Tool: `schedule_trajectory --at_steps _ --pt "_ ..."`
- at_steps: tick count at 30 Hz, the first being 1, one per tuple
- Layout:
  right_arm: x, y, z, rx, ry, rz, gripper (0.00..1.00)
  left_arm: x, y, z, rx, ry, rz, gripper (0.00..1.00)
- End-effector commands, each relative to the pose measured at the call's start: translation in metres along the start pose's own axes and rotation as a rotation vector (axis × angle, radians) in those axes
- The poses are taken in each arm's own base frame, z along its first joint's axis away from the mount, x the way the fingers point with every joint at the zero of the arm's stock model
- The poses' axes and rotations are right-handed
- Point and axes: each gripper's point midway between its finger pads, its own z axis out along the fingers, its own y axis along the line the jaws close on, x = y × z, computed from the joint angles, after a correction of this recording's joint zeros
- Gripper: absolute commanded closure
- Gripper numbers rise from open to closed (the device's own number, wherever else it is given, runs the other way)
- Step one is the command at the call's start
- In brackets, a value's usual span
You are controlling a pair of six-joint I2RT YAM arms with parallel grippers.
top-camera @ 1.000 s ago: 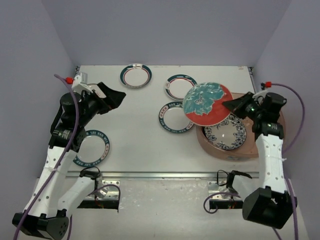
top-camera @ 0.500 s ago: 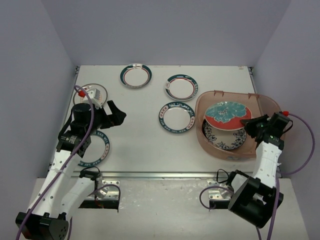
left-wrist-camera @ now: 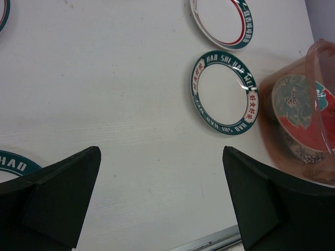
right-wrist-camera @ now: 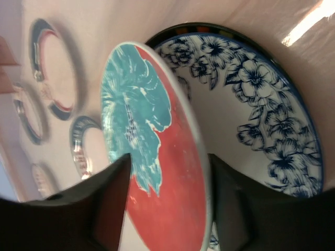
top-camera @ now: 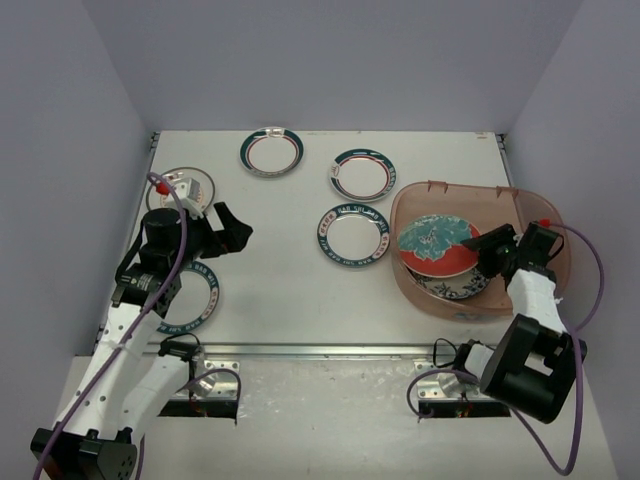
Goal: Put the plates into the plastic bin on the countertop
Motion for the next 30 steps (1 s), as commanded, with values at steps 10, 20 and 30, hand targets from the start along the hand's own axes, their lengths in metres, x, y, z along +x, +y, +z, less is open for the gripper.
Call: schedule_trajectory --at_steps 10,20,30 --pt "-0.054 0.001 -0.027 0.181 -0.203 -0.086 0.06 -0.007 -0.009 0.002 0.042 -0.030 0.032 0.00" --pt "-0.074 0.058 -0.067 0.050 -0.250 -0.143 0.01 -0.007 -0.001 0.004 -0.008 -0.028 0.015 0.00" --pt "0.126 0.243 -0.142 -0.873 0.270 -0.677 0.01 0.034 -0.036 0.050 0.210 0.123 -0.241 0.00"
